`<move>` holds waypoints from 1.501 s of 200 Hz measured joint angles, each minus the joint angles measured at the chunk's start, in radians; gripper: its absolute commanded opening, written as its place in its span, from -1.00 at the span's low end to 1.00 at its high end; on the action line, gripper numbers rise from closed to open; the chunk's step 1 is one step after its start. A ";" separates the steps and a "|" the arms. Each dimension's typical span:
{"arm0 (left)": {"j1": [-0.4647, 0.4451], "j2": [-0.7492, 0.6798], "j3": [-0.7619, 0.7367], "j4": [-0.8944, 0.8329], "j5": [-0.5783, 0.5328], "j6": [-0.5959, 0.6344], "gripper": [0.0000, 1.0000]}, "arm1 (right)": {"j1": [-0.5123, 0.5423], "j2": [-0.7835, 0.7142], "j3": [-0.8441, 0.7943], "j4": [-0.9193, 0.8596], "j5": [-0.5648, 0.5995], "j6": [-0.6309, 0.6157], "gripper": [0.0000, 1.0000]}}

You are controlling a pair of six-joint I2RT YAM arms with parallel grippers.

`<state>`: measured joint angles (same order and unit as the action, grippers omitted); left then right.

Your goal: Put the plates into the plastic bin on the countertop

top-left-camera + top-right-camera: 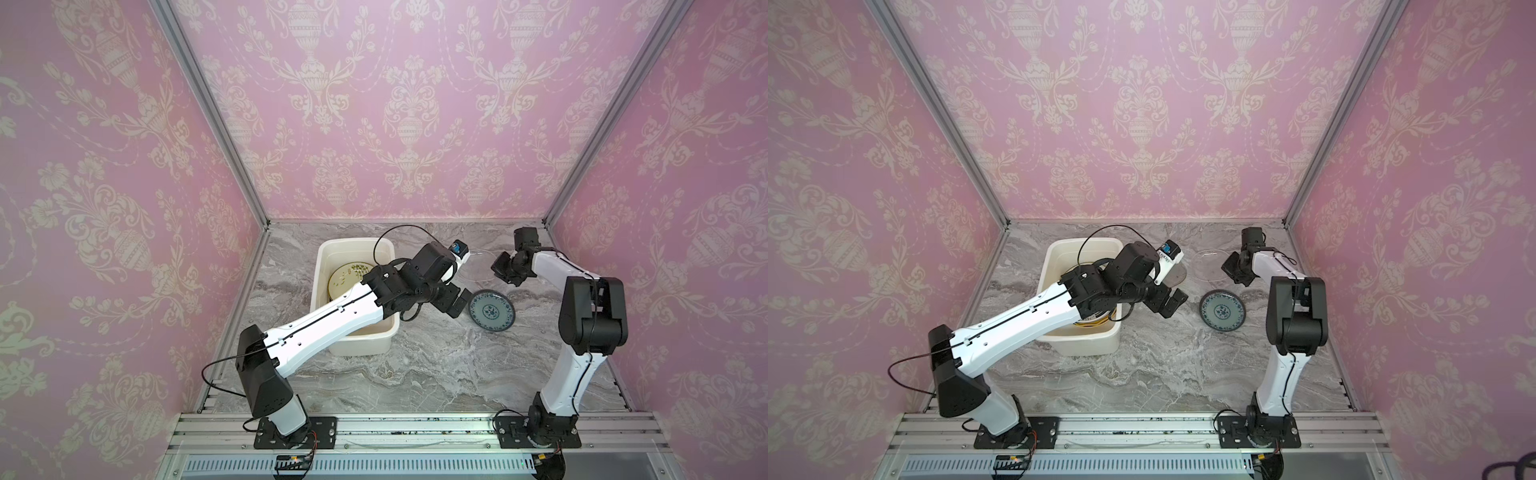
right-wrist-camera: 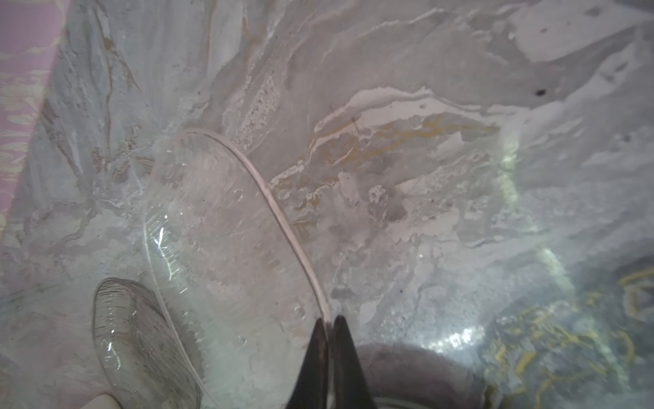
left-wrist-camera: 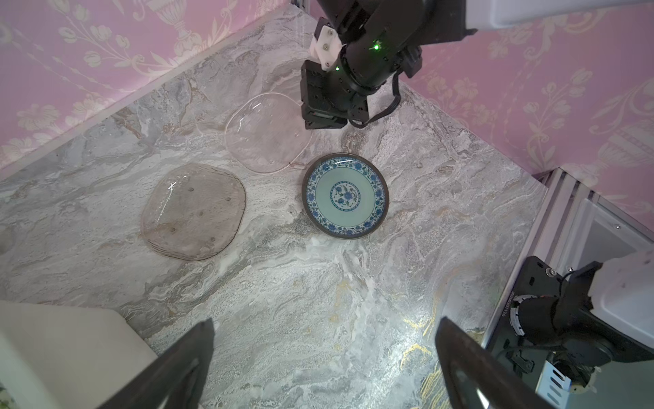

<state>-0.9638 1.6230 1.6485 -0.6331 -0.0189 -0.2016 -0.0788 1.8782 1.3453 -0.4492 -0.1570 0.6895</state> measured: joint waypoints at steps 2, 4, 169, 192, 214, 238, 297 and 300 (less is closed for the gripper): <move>0.000 -0.003 0.000 -0.001 -0.003 -0.002 0.99 | 0.000 -0.010 -0.002 -0.001 -0.002 0.003 -1.00; 0.000 -0.008 0.000 -0.002 -0.008 -0.005 0.99 | 0.000 -0.023 -0.004 -0.003 -0.003 0.004 -1.00; 0.259 -0.737 -0.390 -0.112 -0.286 -0.165 0.99 | 0.420 -0.582 -0.107 -0.108 0.053 0.289 -1.00; 0.262 -0.777 -0.409 -0.129 -0.298 -0.167 0.99 | 0.449 -0.568 -0.076 -0.128 0.083 0.304 -1.00; 0.263 -0.790 -0.412 -0.144 -0.298 -0.175 0.99 | 0.445 -0.568 -0.068 -0.148 0.119 0.303 -1.00; 0.263 -0.789 -0.415 -0.153 -0.298 -0.175 0.99 | 0.443 -0.578 -0.096 -0.167 0.133 0.299 -1.00; 0.263 -0.745 -0.414 -0.147 -0.297 -0.175 0.99 | 0.503 -0.634 -0.439 -0.163 0.093 0.319 -1.00; 0.263 -0.742 -0.414 -0.146 -0.297 -0.175 0.99 | 0.509 -0.634 -0.457 -0.157 0.089 0.325 -1.00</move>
<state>-0.7010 0.8806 1.2343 -0.7795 -0.3161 -0.3767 0.4297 1.2438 0.8879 -0.6064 -0.0685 1.0142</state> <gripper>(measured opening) 0.993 0.057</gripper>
